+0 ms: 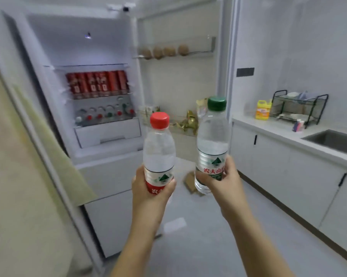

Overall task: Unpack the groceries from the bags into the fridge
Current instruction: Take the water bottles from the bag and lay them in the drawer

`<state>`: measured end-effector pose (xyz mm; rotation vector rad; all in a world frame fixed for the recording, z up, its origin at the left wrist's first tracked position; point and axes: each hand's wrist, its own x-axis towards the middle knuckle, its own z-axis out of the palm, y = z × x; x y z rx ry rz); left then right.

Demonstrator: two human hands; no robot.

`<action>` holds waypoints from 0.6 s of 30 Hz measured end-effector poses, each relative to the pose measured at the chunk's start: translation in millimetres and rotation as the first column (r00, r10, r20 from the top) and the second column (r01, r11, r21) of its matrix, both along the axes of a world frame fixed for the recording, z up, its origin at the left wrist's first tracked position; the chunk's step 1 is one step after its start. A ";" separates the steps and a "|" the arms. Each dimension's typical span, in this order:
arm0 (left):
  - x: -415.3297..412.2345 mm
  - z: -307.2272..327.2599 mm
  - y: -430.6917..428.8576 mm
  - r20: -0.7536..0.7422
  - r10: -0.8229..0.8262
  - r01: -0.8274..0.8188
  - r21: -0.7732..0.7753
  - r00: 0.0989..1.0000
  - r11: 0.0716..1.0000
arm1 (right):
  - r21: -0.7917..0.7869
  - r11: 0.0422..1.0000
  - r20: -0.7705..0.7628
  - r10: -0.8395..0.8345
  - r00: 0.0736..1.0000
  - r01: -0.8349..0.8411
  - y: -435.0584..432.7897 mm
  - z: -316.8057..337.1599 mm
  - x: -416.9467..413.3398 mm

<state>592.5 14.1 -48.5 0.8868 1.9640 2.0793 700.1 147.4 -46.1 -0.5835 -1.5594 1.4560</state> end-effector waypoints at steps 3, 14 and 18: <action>-5.1 1.2 -23.7 -0.024 0.119 -0.119 -0.002 0.993 0.993 | -0.001 0.994 -0.017 0.111 0.994 -0.111 -16.6 -1.2 -19.5; -30.8 13.6 -84.7 0.007 0.308 -0.308 0.062 0.951 0.949 | 0.021 0.950 -0.036 0.311 0.950 -0.311 -67.8 11.4 -74.6; -36.9 13.7 -97.1 0.008 0.341 -0.341 0.068 0.940 0.938 | 0.022 0.943 -0.039 0.333 0.942 -0.332 -78.0 11.7 -83.8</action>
